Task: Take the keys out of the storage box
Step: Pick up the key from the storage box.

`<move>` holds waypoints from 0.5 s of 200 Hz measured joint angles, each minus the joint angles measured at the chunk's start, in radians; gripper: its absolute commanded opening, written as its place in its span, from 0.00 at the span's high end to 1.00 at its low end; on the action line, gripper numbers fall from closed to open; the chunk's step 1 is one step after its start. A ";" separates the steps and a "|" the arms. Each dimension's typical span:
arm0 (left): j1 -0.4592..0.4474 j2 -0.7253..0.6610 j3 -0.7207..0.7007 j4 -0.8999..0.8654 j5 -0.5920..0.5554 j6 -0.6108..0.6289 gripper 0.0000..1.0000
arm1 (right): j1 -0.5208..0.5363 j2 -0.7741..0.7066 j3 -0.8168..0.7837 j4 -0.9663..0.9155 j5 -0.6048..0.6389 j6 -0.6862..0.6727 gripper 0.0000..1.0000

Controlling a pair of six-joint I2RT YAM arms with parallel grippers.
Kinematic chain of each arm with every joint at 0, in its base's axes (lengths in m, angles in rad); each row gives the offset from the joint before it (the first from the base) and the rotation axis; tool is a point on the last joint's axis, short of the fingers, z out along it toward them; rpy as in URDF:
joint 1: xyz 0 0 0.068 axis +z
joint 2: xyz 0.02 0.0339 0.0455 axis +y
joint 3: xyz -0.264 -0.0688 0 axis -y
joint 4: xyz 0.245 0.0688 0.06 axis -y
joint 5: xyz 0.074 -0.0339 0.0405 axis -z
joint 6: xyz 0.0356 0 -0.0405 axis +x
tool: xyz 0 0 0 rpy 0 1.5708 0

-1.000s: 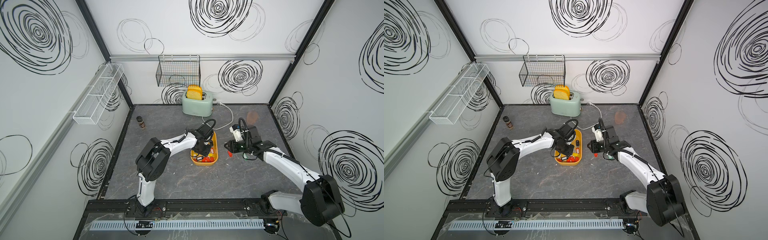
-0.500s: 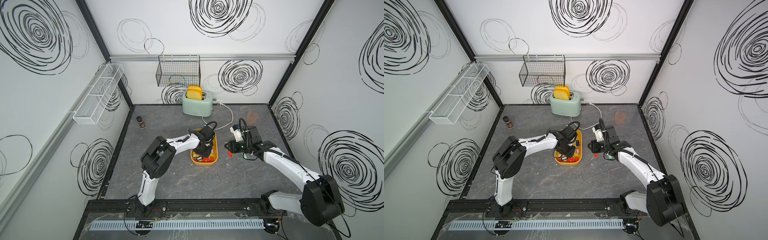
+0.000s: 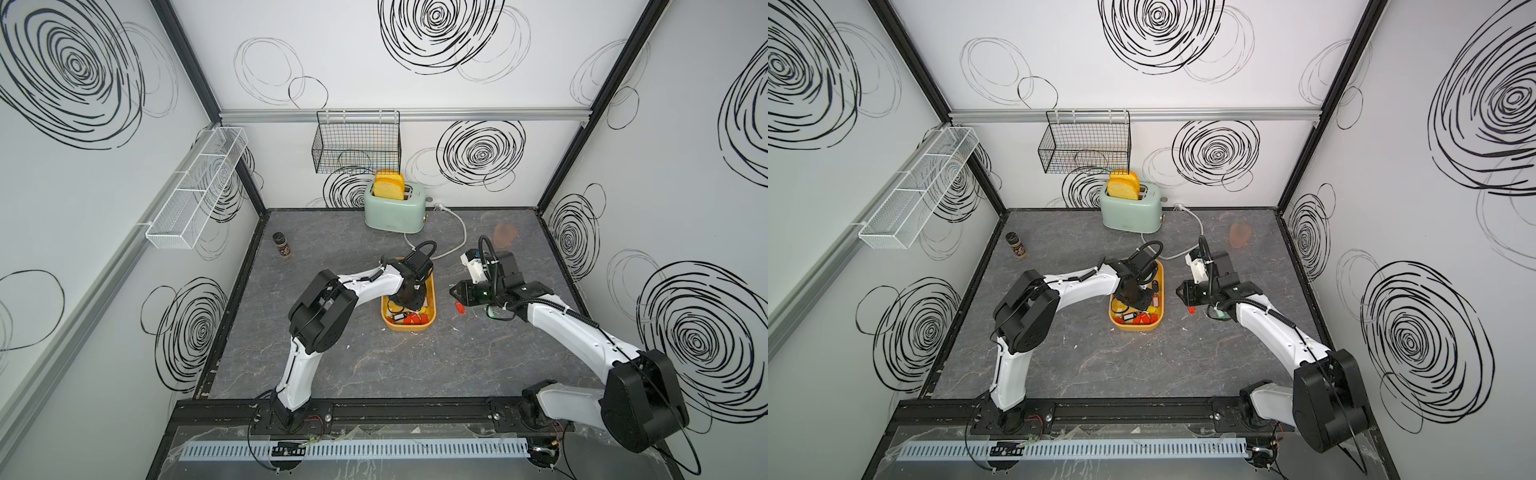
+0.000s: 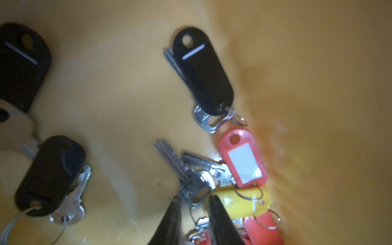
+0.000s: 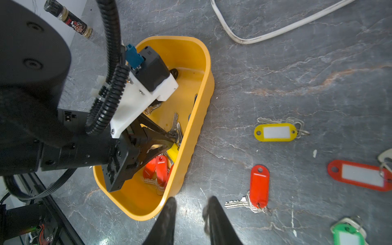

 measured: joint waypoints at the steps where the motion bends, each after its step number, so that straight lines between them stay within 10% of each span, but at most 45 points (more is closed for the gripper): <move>1: 0.000 0.000 0.000 0.000 0.000 0.001 0.82 | 0.000 0.000 0.000 0.000 0.000 0.000 0.70; 100: 0.005 -0.007 0.010 -0.008 0.000 0.006 1.00 | -0.004 0.002 0.000 0.000 0.000 0.000 0.70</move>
